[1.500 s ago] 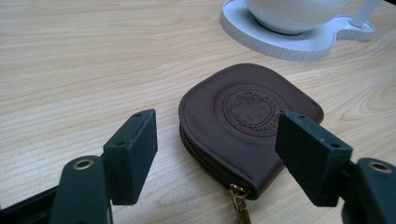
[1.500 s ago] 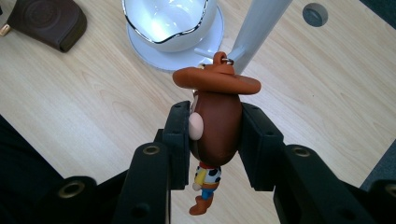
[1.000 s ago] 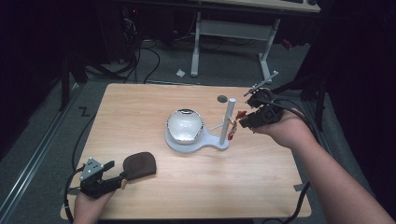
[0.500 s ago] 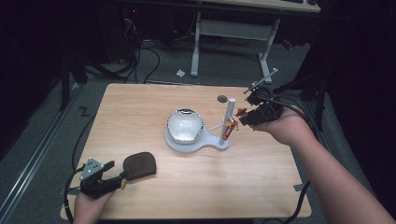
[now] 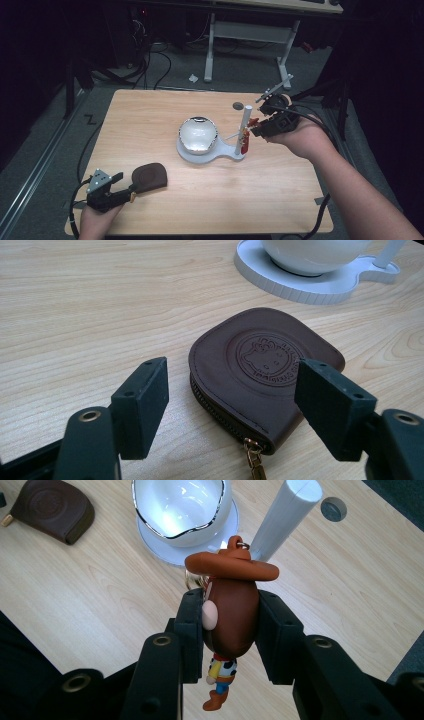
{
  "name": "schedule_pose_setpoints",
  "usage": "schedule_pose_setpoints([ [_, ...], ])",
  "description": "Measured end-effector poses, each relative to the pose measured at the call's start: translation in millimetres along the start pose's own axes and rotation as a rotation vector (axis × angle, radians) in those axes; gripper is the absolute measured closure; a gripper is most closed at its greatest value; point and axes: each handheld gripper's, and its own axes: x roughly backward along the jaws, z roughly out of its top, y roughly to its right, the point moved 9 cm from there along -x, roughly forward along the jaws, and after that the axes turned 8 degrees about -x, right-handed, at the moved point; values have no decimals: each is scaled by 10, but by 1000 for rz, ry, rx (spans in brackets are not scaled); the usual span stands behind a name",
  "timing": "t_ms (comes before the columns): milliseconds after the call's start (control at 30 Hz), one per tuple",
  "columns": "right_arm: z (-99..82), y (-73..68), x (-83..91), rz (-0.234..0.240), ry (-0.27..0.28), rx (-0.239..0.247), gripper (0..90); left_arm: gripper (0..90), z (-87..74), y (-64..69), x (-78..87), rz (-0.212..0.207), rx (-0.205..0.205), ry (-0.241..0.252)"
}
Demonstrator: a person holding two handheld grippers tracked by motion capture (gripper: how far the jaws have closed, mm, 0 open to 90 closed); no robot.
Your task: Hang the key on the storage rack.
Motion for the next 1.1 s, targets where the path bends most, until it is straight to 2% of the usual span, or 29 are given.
schedule_pose_setpoints([
  [267,-23,126,-138,-14,-9,-34,666,301,-6,-20,10,2,5,1],
  [733,-60,136,-14,-19,5,-34,666,303,-9,-3,-6,-2,2,-4],
  [1100,-117,221,-147,-21,-7,-55,666,307,-11,-16,0,-2,8,-3],
])
